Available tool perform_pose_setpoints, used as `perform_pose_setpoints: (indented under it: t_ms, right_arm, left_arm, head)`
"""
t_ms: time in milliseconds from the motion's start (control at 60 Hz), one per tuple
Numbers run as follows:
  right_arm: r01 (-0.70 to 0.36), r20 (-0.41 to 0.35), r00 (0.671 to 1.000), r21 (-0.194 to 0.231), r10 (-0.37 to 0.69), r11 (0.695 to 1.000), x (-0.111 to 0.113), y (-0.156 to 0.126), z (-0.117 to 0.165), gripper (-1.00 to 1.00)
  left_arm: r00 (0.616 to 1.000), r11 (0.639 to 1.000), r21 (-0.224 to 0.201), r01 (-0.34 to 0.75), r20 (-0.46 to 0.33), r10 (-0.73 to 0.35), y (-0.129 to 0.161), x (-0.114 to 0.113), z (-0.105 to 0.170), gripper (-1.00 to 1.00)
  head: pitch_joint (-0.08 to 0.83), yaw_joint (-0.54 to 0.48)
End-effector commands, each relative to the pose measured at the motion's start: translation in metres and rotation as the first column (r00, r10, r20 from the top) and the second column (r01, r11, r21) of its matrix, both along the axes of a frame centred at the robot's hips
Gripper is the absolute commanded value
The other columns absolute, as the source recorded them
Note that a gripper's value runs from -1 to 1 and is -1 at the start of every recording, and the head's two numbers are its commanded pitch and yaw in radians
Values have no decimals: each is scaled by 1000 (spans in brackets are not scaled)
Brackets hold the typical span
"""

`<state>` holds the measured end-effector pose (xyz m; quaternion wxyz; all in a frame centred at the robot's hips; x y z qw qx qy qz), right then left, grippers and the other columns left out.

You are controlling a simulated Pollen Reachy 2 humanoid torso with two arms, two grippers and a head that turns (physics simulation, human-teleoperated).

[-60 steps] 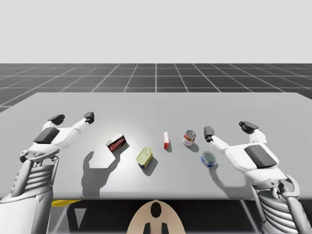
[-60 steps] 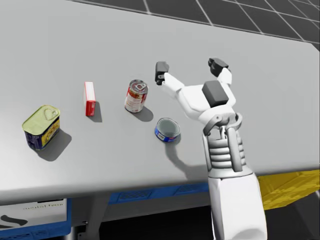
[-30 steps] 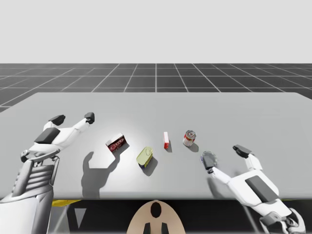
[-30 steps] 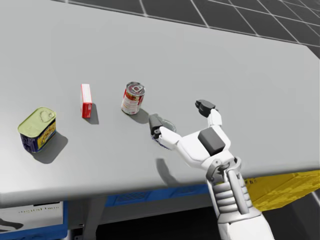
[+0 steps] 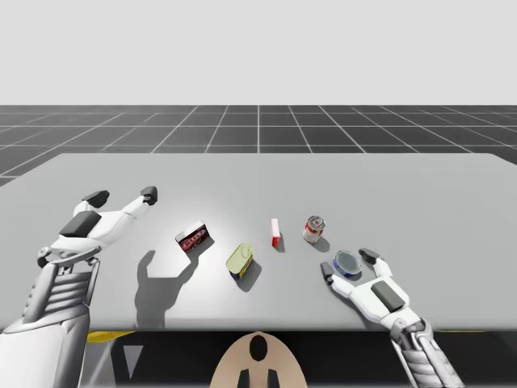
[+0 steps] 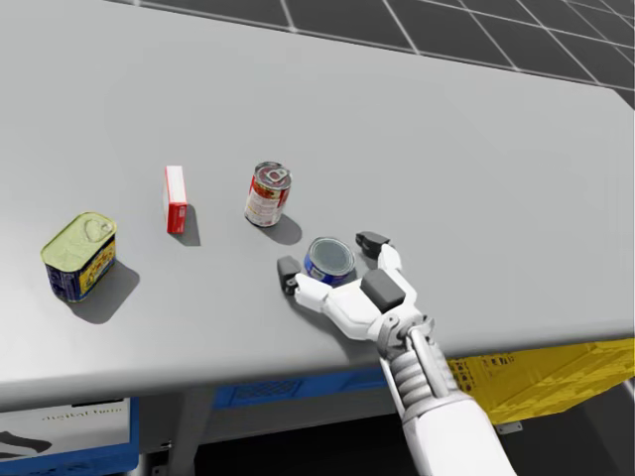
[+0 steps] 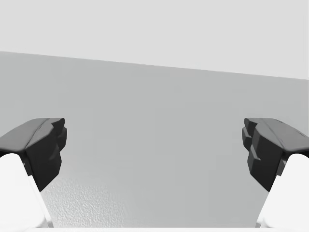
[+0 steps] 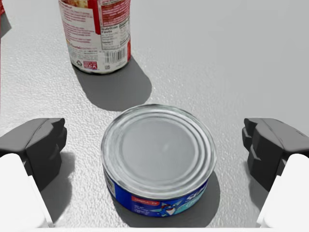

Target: Pick up the tuna fish can and lift it.

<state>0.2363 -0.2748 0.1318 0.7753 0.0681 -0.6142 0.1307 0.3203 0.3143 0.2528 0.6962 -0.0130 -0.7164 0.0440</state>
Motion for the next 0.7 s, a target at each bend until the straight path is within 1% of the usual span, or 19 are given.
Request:
perform_pose_setpoints:
  t_ms: [17, 83, 100, 117, 133, 150, 167, 217, 317, 383, 400, 467, 483, 517, 550, 583, 650, 683, 700]
  right_arm:
    - [-4, -55, 998, 14, 5, 1000, 13, 1, -11, -1000]
    - [-17, -87, 996, 15, 18, 1000, 15, 2, -14, -1000]
    - [-22, -102, 994, 21, 24, 1000, 15, 2, -15, -911]
    - [-21, -110, 994, 22, 23, 1000, 14, 2, -15, -710]
    - [-4, -101, 995, 13, 5, 1000, 14, 2, -15, -519]
    - [-8, -101, 995, 13, 9, 1000, 14, 1, -16, 762]
    - [-9, -102, 995, 15, 11, 1000, 14, 1, -16, 971]
    - [-11, -113, 993, 26, 14, 1000, 13, 0, -16, 1000]
    - [-10, -115, 993, 27, 13, 1000, 12, 0, -16, 1000]
    - [-11, -114, 993, 27, 14, 1000, 11, -1, -16, 1000]
    - [-10, -113, 993, 27, 13, 1000, 11, -1, -16, 1000]
    - [-11, -112, 994, 26, 14, 1000, 11, -1, -17, 1000]
    - [-12, -111, 994, 26, 14, 1000, 11, -1, -17, 1000]
    - [-12, -111, 994, 27, 15, 1000, 11, -1, -17, 1000]
    - [-13, -109, 994, 26, 16, 1000, 11, -1, -17, 1000]
    - [-14, -109, 994, 26, 17, 1000, 11, -1, -17, 1000]
    - [-15, -108, 994, 27, 17, 1000, 11, 0, -17, 1000]
    - [-14, -106, 994, 26, 17, 1000, 11, 0, -17, 1000]
    - [-15, -102, 995, 25, 17, 1000, 11, 0, -17, 1000]
  left_arm:
    - [1000, 1000, 0, -1, -1, 1, 0, 0, 0, -1000]
    - [1000, 1000, 0, -1, -2, 1, 0, 0, -1, -1000]
    - [1000, 1000, 0, -1, -2, 1, 0, 1, -1, -1000]
    - [1000, 1000, 0, -1, -2, 1, 0, 1, -1, -1000]
    - [1000, 1000, 0, -1, -3, 1, 0, 1, -1, -1000]
    - [1000, 1000, 0, -1, -3, 1, 0, 1, -1, -1000]
    - [1000, 1000, 1, -1, -3, 1, 0, 1, -1, -1000]
    - [1000, 1000, 1, 0, -3, 0, 0, 1, -1, -1000]
    - [1000, 1000, 1, 0, -2, 0, 0, 1, -1, -1000]
    - [1000, 1000, 0, -1, -3, 1, 0, 1, -1, -1000]
    - [1000, 1000, 0, -1, -3, 1, 0, 1, -1, -1000]
    - [1000, 1000, 1, -1, -4, 1, 0, 1, -1, -1000]
    - [1000, 1000, 1, -2, -5, 2, 0, 1, -1, -1000]
    - [1000, 1000, 2, -2, -5, 2, 0, 1, -1, -1000]
    - [1000, 1000, 3, -2, -7, 2, 0, 1, -2, -1000]
    - [1000, 1000, 3, -3, -8, 3, 0, 1, -2, -1000]
    - [1000, 1000, 4, -3, -9, 3, 0, 1, -2, -1000]
    - [1000, 1000, 4, -3, -9, 3, 0, 1, -2, -1000]
    - [1000, 1000, 4, -3, -9, 3, 0, 2, -2, -1000]
  head:
    - [733, -375]
    - [732, -374]
    - [732, -374]
    - [732, -373]
    - [732, -373]
    - [732, -373]
    - [731, -372]
    - [730, -373]
    - [719, -376]
    - [692, -376]
    - [668, -375]
    - [624, -372]
    - [587, -369]
    - [561, -367]
    - [507, -365]
    - [484, -365]
    - [409, -370]
    - [390, -372]
    - [365, -378]
